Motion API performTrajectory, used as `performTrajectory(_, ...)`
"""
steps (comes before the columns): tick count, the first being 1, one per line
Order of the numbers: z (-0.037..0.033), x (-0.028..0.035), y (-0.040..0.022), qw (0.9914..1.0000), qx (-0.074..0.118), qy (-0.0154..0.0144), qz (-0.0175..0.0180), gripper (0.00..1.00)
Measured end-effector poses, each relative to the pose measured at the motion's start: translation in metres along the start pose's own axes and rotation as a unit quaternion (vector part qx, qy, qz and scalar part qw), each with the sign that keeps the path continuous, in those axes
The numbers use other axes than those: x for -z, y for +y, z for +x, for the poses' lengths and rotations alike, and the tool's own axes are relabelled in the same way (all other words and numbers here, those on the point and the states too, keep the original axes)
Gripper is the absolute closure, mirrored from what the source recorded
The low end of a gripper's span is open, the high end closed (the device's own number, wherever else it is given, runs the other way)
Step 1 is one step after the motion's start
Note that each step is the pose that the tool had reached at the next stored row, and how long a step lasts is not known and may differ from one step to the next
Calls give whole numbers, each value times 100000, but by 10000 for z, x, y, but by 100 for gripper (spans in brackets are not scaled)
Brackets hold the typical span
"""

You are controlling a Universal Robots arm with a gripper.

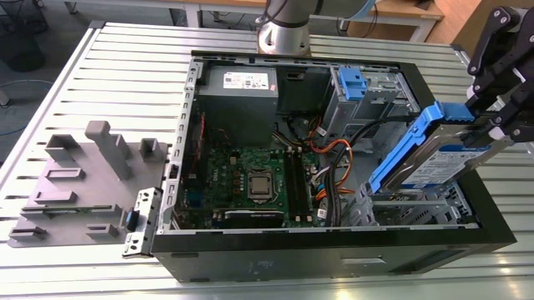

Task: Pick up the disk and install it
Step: 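Insert the disk into the insertion slot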

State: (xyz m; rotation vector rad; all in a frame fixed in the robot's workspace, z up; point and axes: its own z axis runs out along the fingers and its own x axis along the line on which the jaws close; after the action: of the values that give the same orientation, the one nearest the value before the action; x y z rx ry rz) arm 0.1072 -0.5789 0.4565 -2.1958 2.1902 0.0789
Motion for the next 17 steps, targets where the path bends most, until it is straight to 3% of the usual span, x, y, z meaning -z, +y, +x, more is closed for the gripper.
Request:
performTrajectory(6, 22, -69, -12, 100000, -2, 14, -34, 65)
performTrajectory(17, 26, -103, -14, 100000, -4, -2, -35, 65)
